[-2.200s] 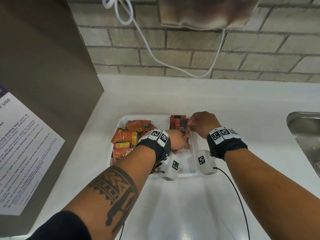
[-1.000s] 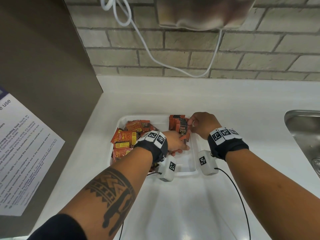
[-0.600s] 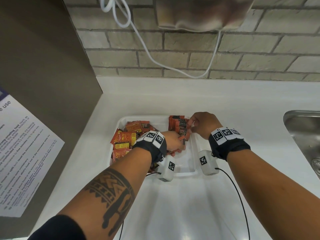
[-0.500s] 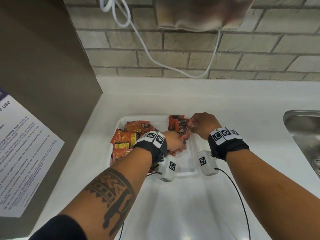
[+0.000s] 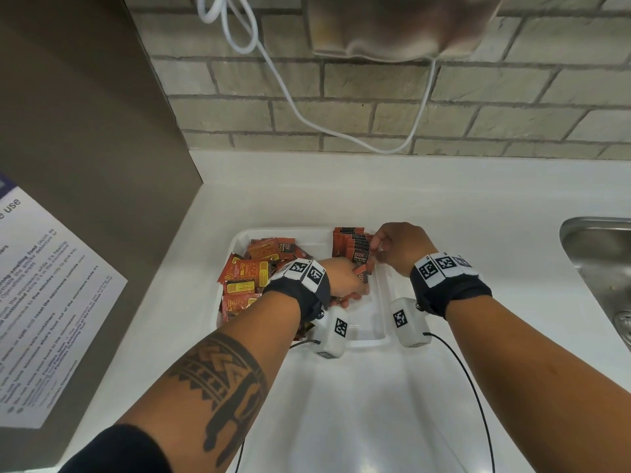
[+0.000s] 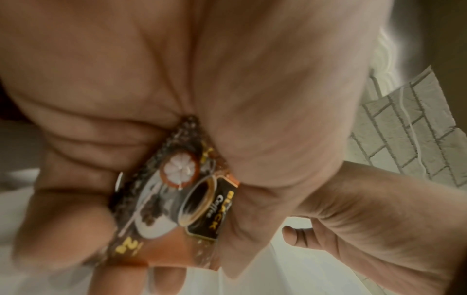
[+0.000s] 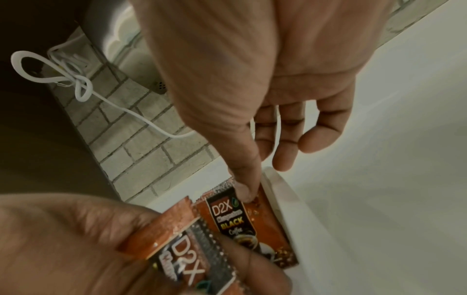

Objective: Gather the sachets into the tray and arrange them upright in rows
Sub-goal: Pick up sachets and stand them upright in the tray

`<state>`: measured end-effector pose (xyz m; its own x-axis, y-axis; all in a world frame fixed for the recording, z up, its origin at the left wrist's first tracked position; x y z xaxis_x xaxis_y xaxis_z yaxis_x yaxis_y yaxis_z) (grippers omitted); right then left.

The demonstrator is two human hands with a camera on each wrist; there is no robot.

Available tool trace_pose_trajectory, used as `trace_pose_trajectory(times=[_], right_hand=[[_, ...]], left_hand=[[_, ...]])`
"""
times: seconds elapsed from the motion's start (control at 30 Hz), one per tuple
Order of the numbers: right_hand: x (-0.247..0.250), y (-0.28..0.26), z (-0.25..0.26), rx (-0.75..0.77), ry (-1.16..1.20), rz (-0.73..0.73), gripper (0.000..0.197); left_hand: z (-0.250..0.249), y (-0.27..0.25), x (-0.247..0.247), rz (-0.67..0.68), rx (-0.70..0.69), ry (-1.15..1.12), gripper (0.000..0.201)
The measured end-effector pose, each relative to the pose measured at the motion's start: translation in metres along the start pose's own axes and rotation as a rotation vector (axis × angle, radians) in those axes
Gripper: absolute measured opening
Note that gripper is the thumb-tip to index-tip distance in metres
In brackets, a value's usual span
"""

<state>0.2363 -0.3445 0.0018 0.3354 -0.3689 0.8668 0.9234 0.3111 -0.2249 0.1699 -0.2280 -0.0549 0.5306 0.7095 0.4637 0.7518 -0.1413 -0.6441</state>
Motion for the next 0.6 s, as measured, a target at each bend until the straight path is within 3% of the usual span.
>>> trace_pose_trajectory(times=[0.23, 0.33, 0.47, 0.6], right_hand=[[0.009, -0.005, -0.001, 0.021, 0.014, -0.04, 0.014], [0.015, -0.01, 0.002, 0.059, 0.086, -0.061, 0.012], [0.011, -0.019, 0.009, 0.122, 0.296, 0.018, 0.02], [0.013, -0.018, 0.014, 0.138, 0.331, 0.023, 0.012]], left_hand=[[0.003, -0.008, 0.0, 0.053, 0.032, -0.228, 0.015], [0.003, -0.013, 0.007, 0.045, -0.05, -0.386, 0.01], [0.003, -0.015, 0.026, -0.057, -0.173, -0.529, 0.03], [0.0, -0.019, 0.03, -0.071, -0.254, -0.627, 0.033]])
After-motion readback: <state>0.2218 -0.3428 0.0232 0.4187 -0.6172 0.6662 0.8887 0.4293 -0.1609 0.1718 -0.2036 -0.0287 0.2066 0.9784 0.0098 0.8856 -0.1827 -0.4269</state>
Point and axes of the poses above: each hand's wrist, its own y-axis towards the middle knuckle, its own x-axis out of the back of the hand, z = x × y, the point moved 7 cm from there along y, towards the middle knuckle, and after that the axes turned 2 degrees about x, right-handed, at the moved point
